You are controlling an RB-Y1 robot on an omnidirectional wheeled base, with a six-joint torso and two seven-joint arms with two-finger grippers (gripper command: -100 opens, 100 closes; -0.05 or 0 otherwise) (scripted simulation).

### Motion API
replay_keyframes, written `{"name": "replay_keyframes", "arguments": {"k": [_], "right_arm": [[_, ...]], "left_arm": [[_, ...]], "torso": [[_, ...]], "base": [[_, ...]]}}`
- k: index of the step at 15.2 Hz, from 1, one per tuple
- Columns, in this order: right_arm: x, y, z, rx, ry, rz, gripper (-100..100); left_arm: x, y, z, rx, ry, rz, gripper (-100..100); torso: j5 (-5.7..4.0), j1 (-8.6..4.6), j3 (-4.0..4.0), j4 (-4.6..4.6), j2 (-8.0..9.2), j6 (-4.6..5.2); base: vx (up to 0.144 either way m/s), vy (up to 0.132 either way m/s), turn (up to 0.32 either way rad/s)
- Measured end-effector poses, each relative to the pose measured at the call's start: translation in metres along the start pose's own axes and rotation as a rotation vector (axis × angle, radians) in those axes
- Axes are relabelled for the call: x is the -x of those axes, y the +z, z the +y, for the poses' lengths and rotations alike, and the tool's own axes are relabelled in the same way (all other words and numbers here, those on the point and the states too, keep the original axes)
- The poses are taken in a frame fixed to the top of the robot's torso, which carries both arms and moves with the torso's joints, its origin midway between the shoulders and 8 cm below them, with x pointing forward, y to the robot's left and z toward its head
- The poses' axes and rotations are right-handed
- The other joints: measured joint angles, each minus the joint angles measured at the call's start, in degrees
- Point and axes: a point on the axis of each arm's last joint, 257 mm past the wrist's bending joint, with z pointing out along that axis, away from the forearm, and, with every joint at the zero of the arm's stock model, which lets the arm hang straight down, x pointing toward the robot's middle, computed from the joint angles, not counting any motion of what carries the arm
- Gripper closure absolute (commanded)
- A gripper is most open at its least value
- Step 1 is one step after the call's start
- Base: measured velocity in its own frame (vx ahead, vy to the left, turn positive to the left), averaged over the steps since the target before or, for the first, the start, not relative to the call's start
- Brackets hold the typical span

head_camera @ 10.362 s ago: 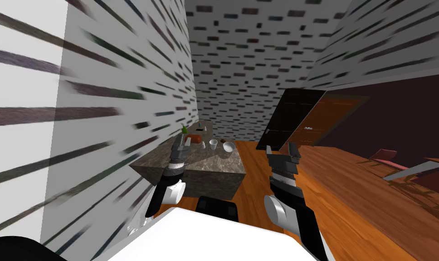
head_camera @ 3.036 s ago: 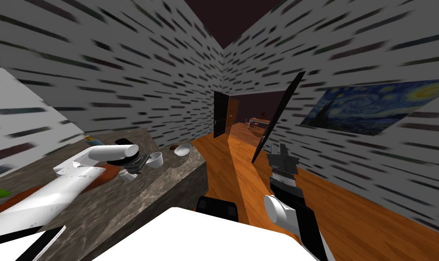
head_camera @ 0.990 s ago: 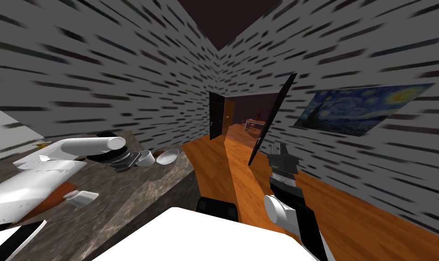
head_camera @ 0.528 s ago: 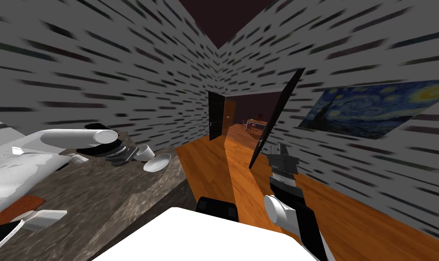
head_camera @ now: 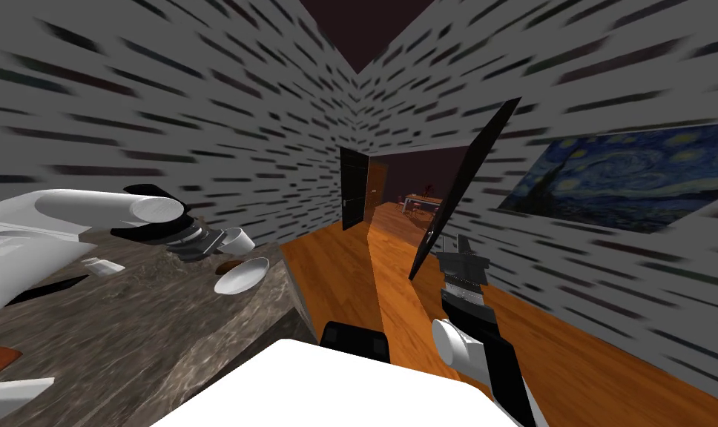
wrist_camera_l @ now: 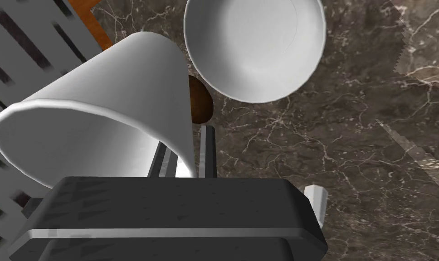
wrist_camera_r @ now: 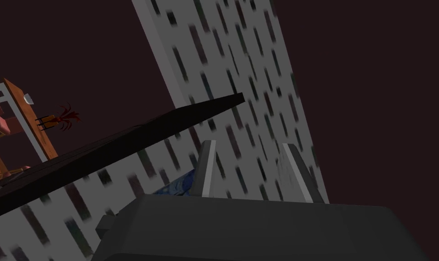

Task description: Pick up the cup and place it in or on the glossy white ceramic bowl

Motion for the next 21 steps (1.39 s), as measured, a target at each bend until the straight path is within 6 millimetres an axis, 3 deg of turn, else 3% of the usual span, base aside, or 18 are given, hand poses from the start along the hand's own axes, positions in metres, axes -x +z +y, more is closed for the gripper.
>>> {"name": "replay_keyframes", "arguments": {"k": [5, 13, 14, 19, 21], "right_arm": [[0.000, 0.000, 0.000, 0.000, 0.000, 0.000, 0], [0.000, 0.000, 0.000, 0.000, 0.000, 0.000, 0], [0.000, 0.000, 0.000, 0.000, 0.000, 0.000, 0], [0.000, 0.000, 0.000, 0.000, 0.000, 0.000, 0], [0.000, 0.000, 0.000, 0.000, 0.000, 0.000, 0]], "left_arm": [[-0.006, -0.017, 0.008, 0.046, 0.027, -0.007, 100], [-0.004, -0.024, 0.036, 0.155, 0.039, -0.023, 100], [-0.004, -0.024, 0.038, 0.160, 0.039, -0.024, -100], [-0.004, -0.024, 0.038, 0.160, 0.039, -0.024, -100], [-0.004, -0.038, 0.034, 0.157, 0.034, -0.025, -100]], "torso": [[0.04, 0.11, 0.24, 0.05, 0.46, -0.07], [0.00, 0.06, 0.20, -0.03, 0.46, -0.08], [-0.01, 0.06, 0.18, -0.04, 0.43, -0.05], [-0.01, 0.04, 0.13, -0.06, 0.34, -0.04], [-0.03, 0.10, 0.15, -0.05, 0.38, -0.03]], "base": [[-0.006, 0.013, -0.004], [-0.015, 0.007, -0.001], [0.000, 0.000, 0.000], [-0.002, 0.003, -0.006], [-0.018, 0.034, -0.055]]}}
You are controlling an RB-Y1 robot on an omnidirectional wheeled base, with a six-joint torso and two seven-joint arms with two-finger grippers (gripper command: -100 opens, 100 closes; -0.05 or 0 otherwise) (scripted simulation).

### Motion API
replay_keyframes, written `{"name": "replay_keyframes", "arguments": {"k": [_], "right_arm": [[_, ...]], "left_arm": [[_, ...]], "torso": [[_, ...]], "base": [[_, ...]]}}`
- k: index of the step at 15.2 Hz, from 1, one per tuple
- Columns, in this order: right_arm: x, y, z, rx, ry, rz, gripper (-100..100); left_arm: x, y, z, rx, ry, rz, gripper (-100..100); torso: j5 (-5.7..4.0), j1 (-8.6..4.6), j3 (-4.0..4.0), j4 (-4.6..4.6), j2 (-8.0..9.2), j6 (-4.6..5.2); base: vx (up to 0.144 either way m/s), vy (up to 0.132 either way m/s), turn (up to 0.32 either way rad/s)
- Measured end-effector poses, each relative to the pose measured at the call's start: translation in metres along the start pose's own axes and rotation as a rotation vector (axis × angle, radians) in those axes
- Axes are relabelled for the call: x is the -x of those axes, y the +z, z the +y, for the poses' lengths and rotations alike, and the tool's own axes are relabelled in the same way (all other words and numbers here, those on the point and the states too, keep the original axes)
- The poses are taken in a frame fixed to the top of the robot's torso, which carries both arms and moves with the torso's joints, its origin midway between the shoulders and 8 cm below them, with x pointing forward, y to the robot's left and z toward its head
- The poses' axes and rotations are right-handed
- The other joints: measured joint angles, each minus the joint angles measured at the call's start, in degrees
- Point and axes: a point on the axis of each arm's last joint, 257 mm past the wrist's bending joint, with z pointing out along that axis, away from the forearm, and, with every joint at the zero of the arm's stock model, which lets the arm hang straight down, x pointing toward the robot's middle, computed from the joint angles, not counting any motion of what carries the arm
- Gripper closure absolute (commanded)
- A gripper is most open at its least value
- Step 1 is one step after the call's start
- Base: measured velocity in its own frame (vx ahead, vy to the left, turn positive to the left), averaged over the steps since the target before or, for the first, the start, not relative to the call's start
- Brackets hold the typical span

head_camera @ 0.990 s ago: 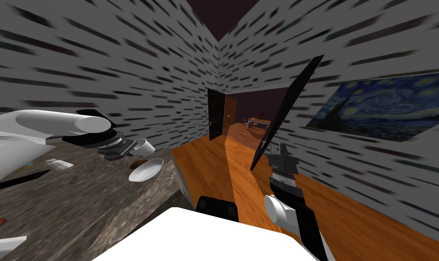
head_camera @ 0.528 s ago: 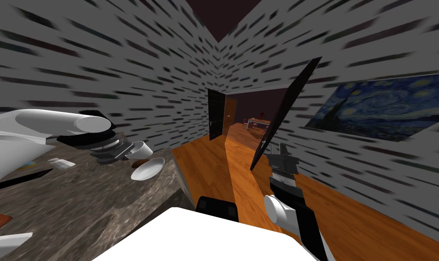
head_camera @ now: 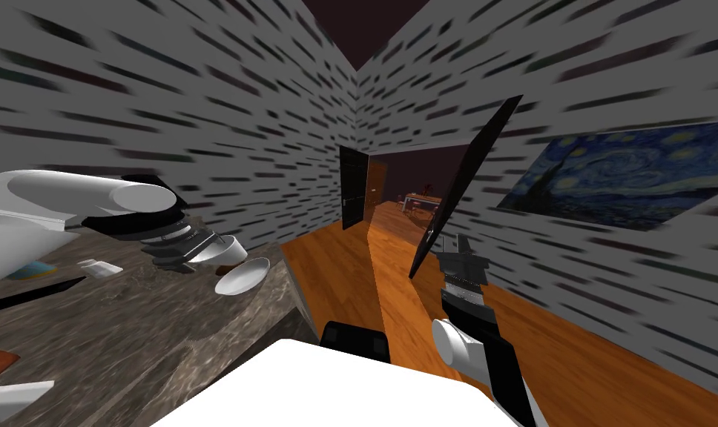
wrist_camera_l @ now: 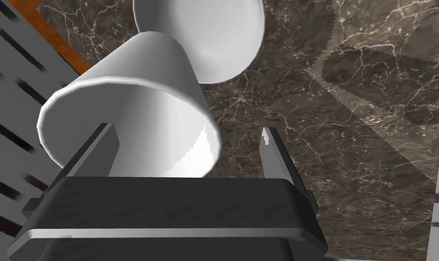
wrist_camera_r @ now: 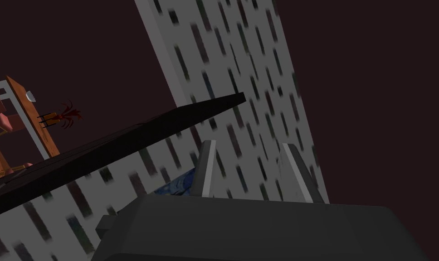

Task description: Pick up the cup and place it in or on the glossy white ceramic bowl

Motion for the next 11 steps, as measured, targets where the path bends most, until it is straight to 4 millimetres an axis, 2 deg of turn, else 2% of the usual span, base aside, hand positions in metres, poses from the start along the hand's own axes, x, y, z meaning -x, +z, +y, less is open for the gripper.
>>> {"name": "replay_keyframes", "arguments": {"k": [6, 11], "right_arm": [[0.000, 0.000, 0.000, 0.000, 0.000, 0.000, 0], [0.000, 0.000, 0.000, 0.000, 0.000, 0.000, 0]], "left_arm": [[0.000, -0.036, -0.001, 0.000, -0.013, -0.003, -100], [0.000, -0.038, -0.001, 0.001, -0.015, -0.003, -100]], "torso": [[0.01, -0.02, 0.01, 0.00, 0.02, 0.00], [0.02, -0.06, -0.03, -0.01, -0.05, -0.01]], "base": [[-0.014, 0.022, -0.032], [0.000, 0.000, 0.000]]}}
